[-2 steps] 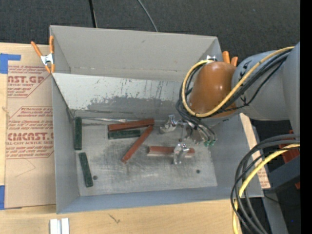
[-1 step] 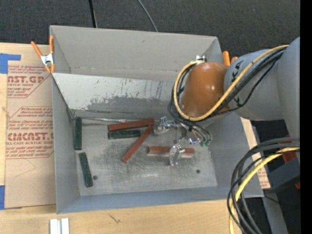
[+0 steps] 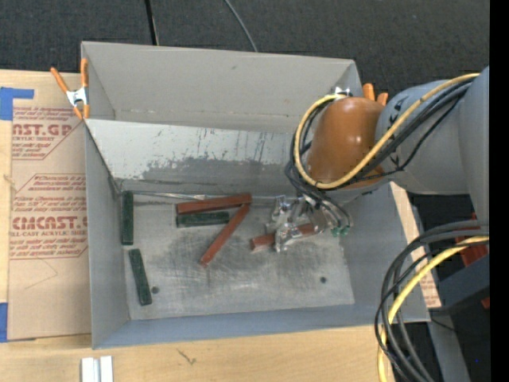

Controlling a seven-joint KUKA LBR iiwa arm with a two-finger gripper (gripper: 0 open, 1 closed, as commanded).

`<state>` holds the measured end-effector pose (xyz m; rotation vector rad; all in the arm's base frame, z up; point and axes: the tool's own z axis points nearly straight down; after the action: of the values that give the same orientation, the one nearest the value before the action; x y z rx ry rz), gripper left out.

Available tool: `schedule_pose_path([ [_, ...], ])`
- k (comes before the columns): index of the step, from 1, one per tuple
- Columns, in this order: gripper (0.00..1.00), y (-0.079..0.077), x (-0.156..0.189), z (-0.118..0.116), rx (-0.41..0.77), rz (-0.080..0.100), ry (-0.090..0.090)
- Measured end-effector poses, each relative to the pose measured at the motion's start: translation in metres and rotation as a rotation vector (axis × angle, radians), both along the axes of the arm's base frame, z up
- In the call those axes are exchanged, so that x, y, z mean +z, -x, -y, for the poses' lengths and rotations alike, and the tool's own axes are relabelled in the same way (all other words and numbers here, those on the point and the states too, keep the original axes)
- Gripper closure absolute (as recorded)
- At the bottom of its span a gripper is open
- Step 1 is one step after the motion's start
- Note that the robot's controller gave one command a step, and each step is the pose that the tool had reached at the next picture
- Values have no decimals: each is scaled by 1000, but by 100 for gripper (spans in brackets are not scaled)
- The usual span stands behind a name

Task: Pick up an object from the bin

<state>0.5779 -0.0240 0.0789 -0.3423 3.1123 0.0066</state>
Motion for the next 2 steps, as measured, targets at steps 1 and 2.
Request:
schedule_pose_path([
  [1, 100, 0, 0, 0, 0, 0, 0],
  [2, 100, 0, 1, 0, 0, -1, 0],
])
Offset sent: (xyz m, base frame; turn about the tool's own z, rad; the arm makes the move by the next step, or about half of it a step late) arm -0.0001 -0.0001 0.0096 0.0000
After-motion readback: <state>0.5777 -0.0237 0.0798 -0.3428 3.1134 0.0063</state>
